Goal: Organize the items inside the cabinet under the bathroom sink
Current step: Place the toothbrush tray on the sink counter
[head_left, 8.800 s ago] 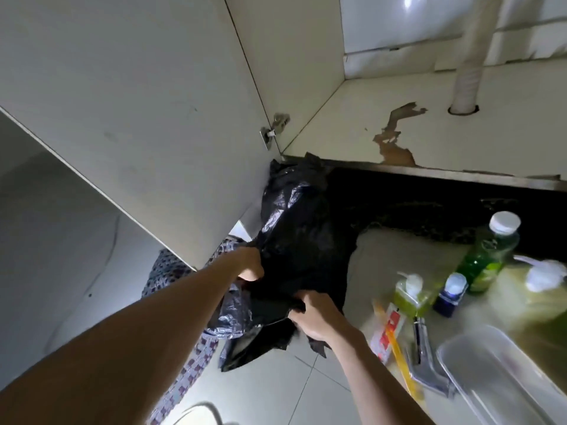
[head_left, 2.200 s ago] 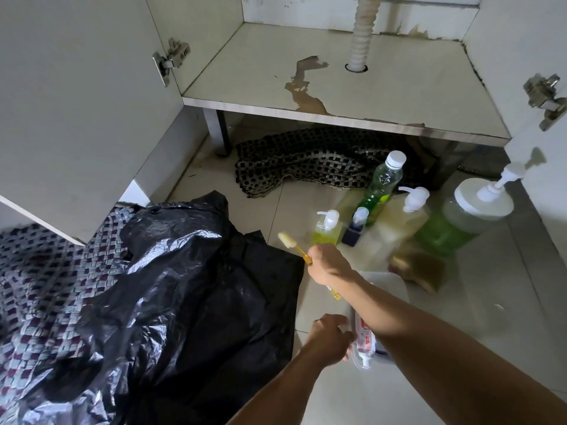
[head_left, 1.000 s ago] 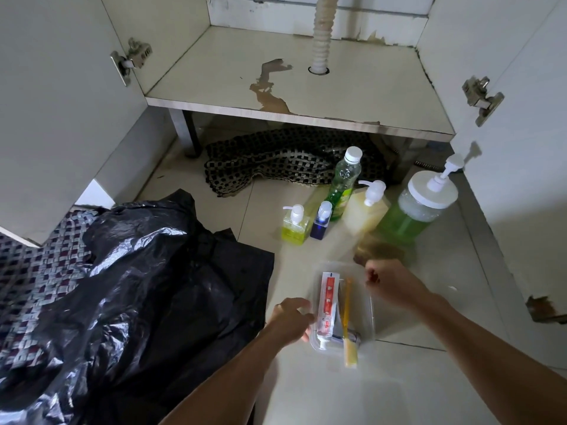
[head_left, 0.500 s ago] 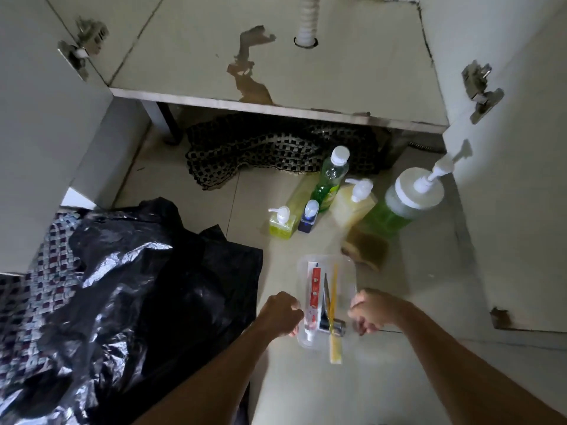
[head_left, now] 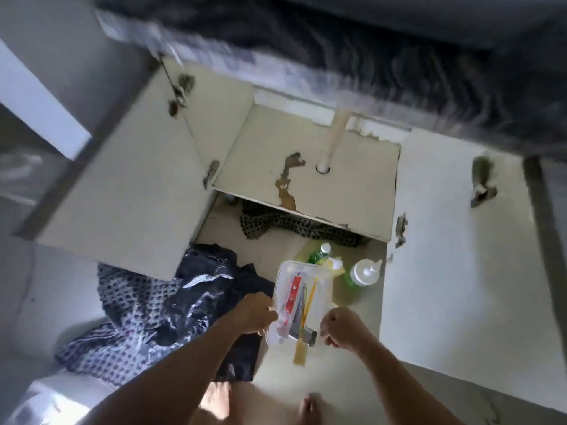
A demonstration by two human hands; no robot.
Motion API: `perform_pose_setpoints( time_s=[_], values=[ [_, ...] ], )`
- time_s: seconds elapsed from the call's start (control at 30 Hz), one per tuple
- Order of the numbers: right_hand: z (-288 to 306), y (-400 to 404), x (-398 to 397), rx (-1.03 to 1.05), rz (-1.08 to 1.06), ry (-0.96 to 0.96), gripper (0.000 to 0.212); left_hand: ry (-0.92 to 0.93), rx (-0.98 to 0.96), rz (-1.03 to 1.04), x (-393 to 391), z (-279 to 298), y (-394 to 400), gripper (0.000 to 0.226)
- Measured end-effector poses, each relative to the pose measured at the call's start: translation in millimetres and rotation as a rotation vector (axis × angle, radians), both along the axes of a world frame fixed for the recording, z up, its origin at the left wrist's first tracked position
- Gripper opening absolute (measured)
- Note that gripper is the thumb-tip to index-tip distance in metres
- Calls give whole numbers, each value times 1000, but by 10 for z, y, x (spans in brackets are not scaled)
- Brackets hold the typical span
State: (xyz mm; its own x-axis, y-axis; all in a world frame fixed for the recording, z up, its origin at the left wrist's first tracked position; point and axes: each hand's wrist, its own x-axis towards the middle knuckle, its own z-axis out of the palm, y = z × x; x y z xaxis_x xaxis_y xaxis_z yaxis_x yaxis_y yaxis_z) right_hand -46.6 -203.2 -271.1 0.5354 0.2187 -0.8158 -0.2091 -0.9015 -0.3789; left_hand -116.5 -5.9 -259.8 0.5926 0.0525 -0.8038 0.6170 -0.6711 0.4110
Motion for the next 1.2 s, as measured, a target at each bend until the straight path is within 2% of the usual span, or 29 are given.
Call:
perform_pose_setpoints(
  time_s=[0.1,0.37,0.47,0.57,0.73,0.77,0.87,1.03,1.13,1.2],
  values=[
    [714,300,22,55,62,-52,27,-54,1,20,-26,742,291,29],
    [2304,1399,348,228,94,-233,28,-259,55,204,204,2172,1384,32],
    [2747,1770,558,281,68,-311,27,-353,70,297,399,2595,1794,42],
    [3082,2107,814,328,61,-384,26,-442,53,400,614,2969,2141,42],
    [3339,2610,1306,369,21,-416,55,-529,28,583,936,3355,2514,33],
    [3368,2699,1401,386,15,-409,54,-545,28,627,1006,3378,2575,32],
    [3350,2990,1704,426,9,-382,36,-592,32,781,1220,3359,2724,30],
    [3186,3403,2092,454,-35,-312,24,-635,24,999,1589,3242,2922,29],
    [3083,3582,2222,488,23,-395,32,-643,-24,1152,1771,3176,3025,24],
    [3058,3665,2275,526,8,-349,33,-655,-11,1223,1859,3124,3111,20]
  ],
)
